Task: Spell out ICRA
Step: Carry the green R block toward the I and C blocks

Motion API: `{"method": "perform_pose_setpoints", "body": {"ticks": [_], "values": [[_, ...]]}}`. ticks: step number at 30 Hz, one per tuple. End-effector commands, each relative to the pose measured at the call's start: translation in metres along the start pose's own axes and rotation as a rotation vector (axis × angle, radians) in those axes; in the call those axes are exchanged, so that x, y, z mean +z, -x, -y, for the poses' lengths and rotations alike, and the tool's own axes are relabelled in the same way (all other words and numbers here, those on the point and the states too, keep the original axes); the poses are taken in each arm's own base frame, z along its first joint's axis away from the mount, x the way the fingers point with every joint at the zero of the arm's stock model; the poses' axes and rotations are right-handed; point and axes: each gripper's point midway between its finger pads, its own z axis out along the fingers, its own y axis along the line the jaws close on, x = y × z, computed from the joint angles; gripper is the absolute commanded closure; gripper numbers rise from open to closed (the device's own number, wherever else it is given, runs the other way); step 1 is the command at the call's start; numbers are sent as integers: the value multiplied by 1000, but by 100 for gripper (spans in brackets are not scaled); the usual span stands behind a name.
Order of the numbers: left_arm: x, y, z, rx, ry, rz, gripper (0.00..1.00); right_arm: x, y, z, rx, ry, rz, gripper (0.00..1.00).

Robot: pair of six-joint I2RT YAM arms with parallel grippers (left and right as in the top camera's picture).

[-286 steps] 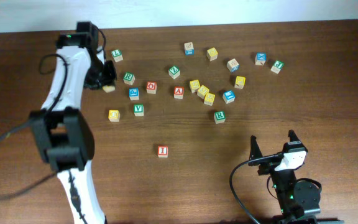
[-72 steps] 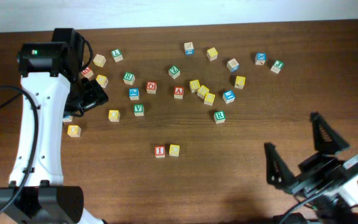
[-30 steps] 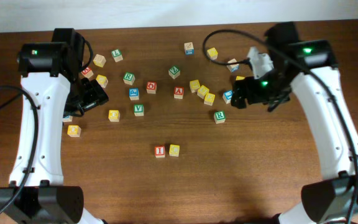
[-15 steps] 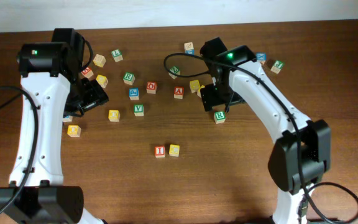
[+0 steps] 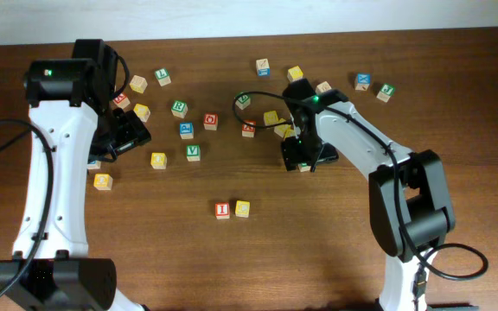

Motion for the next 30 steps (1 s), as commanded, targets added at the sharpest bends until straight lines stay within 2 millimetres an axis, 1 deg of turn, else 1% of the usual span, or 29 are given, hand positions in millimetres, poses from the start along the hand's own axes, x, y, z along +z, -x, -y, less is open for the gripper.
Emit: {"method": "perform_pose_setpoints", "body": {"ticks": [1, 2, 3, 4, 5, 8, 11, 12, 13, 16, 19, 22, 24, 26, 30], "values": [[2, 1, -1, -15, 8, -4, 1, 5, 2, -5, -22, 36, 3, 27], [2, 1, -1, -15, 8, -4, 1, 5, 4, -5, -22, 35, 14, 27], [2, 1, -1, -15, 8, -4, 1, 6, 6, -5, -23, 36, 21, 30], [2, 1, -1, -15, 8, -4, 1, 8, 7, -6, -22, 38, 28, 34], [2, 1, -1, -15, 8, -4, 1, 10, 6, -6, -22, 38, 29, 36], [2, 1, -1, -15, 8, -4, 1, 17, 1, -4, -22, 36, 17, 37], [2, 1, -1, -15, 8, -4, 1, 17, 0, -5, -22, 39, 13, 42], [2, 1, -1, -15, 8, -4, 1, 17, 0, -5, -22, 39, 14, 45], [2, 1, -1, -15, 8, -4, 1, 17, 0, -5, -22, 39, 14, 46], [2, 1, -1, -15, 8, -4, 1, 17, 0, -5, -22, 39, 14, 55], [2, 1, -1, -15, 8, -4, 1, 17, 1, -5, -22, 40, 19, 58], [2, 1, -1, -15, 8, -4, 1, 17, 2, -5, -22, 41, 23, 58], [2, 1, -1, -15, 8, -4, 1, 17, 3, -6, -22, 41, 28, 57], [2, 1, -1, -15, 8, -4, 1, 17, 5, -6, -22, 42, 36, 52], [2, 1, -1, -15, 8, -4, 1, 17, 8, -6, -23, 45, 49, 51]]}}
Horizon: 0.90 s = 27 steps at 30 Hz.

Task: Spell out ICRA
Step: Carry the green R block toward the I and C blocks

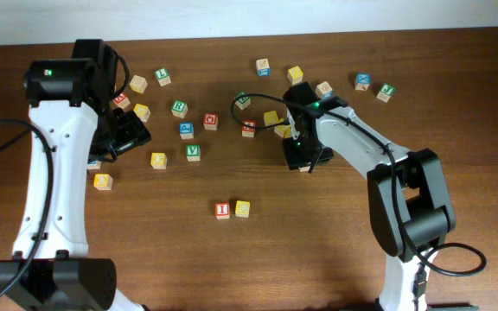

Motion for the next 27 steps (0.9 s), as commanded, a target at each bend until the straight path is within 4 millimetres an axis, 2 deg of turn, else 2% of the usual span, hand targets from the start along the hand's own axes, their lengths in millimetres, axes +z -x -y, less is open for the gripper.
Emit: {"method": "perform_pose_setpoints", "body": {"ticks": [1, 11, 13, 17, 22, 27], "values": [[2, 1, -1, -16, 7, -4, 1, 5, -2, 0, 2, 3, -10, 51], [2, 1, -1, -16, 8, -4, 1, 9, -2, 2, 2, -5, -11, 52], [2, 1, -1, -16, 8, -4, 1, 11, -3, 2, 2, -6, -19, 60], [2, 1, -1, -16, 8, -4, 1, 11, -3, 2, 2, -6, -19, 69], [2, 1, -1, -16, 8, -4, 1, 11, -4, 2, 9, -6, -25, 75], [2, 1, -1, -16, 7, -3, 1, -11, -5, 1, 14, -4, -31, 76]]}}
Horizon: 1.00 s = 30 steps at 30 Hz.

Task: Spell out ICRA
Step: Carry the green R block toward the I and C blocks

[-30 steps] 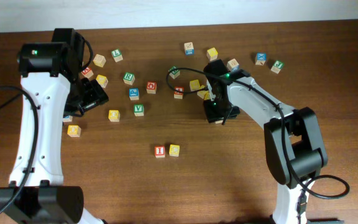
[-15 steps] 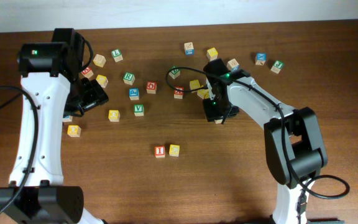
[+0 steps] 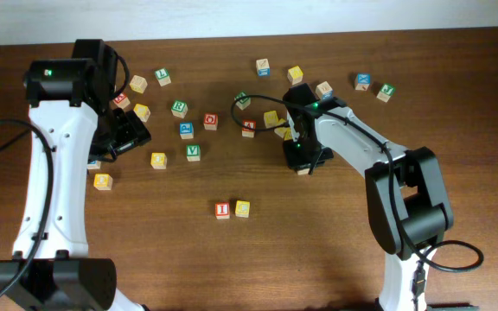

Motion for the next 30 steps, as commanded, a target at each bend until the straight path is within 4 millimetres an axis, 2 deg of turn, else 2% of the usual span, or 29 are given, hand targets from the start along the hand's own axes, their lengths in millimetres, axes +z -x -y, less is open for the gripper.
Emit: {"method": "perform_pose_setpoints", "body": {"ticks": [1, 4, 6, 10, 11, 14, 16, 18, 20, 23, 26, 30], "values": [[2, 1, -1, -15, 8, -4, 1, -24, 5, -2, 14, 4, 17, 77], [2, 1, -1, -15, 8, -4, 1, -54, 7, -5, 16, 10, 33, 78], [2, 1, -1, -15, 8, -4, 1, -82, 6, -7, 39, 25, 55, 87], [2, 1, -1, -15, 8, -4, 1, -138, -7, -25, 35, 135, 106, 86], [2, 1, -1, -15, 8, -4, 1, -160, -15, -29, 35, 171, 140, 86], [2, 1, -1, -15, 8, -4, 1, -203, -39, -30, 51, 200, 203, 85], [2, 1, -1, -15, 8, -4, 1, -231, -64, -28, 72, 213, 235, 85], [2, 1, -1, -15, 8, -4, 1, -243, -84, -28, 89, 217, 225, 84], [2, 1, -1, -15, 8, -4, 1, -245, -101, -31, 93, 209, 195, 84], [2, 1, -1, -15, 8, -4, 1, -225, -117, -41, 125, 130, 138, 84], [2, 1, -1, -15, 8, -4, 1, -180, -125, -54, 192, 32, 114, 84], [2, 1, -1, -15, 8, -4, 1, -123, -118, -83, 225, 75, 148, 84]]}}
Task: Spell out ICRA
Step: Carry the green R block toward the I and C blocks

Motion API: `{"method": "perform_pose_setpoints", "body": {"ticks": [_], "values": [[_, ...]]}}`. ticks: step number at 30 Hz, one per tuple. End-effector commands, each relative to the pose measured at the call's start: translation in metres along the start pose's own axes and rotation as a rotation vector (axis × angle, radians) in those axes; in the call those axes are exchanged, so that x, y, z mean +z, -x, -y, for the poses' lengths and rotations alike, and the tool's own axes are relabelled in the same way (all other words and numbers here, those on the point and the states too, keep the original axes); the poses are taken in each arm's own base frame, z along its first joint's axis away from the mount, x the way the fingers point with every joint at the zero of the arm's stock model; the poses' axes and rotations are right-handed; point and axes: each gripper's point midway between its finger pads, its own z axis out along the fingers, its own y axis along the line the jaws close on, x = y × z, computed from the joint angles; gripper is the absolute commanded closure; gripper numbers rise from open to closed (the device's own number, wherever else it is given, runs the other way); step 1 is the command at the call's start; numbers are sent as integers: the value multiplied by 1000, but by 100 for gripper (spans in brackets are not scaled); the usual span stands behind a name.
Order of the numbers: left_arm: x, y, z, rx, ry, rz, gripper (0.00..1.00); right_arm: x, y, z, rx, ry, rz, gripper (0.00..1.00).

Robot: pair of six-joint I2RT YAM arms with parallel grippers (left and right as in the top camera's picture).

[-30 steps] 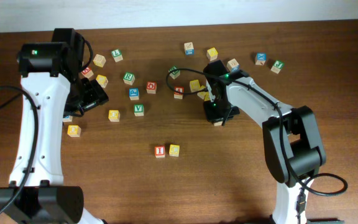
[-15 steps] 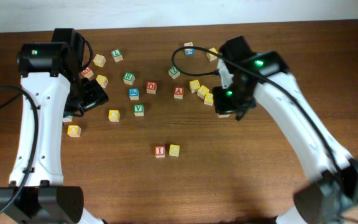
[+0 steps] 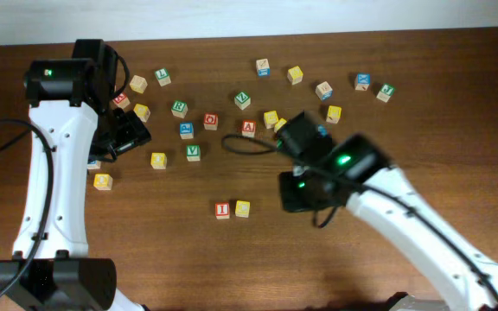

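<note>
A red I block (image 3: 222,209) and a yellow block (image 3: 242,208) sit side by side at the table's front centre. A red block marked A (image 3: 248,128) and another red block (image 3: 210,121) lie among the scattered ones further back. My right gripper (image 3: 294,200) hangs just right of the yellow block. Its black body hides the fingers and anything between them. My left gripper (image 3: 132,136) stays at the left among blocks, its fingers not readable.
Loose letter blocks are scattered across the back half: a green V (image 3: 193,152), a yellow one (image 3: 158,160), a blue one (image 3: 186,130), yellow ones (image 3: 271,118) (image 3: 334,113), a blue and a green one at far right (image 3: 363,81). A black cable loop (image 3: 240,144) lies mid-table.
My right arm has moved from the block cluster at the back right to the front, and its gripper now sits just right of the I and yellow pair. The left arm has not moved.
At all three earlier moments my right gripper was down over a block at the near edge of the right cluster, shifting only slightly. The I and yellow blocks stood together at the front throughout. Now the right gripper is beside that pair.
</note>
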Motion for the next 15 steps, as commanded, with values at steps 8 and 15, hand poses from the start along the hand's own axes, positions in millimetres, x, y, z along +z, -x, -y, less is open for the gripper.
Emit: {"method": "perform_pose_setpoints", "body": {"ticks": [8, 15], "values": [[2, 1, -1, -15, 8, -2, 1, 128, 1, -18, 92, -52, 23, 82], [2, 1, -1, -15, 8, -3, 1, 166, -4, -4, 123, -147, -21, 81]]}}
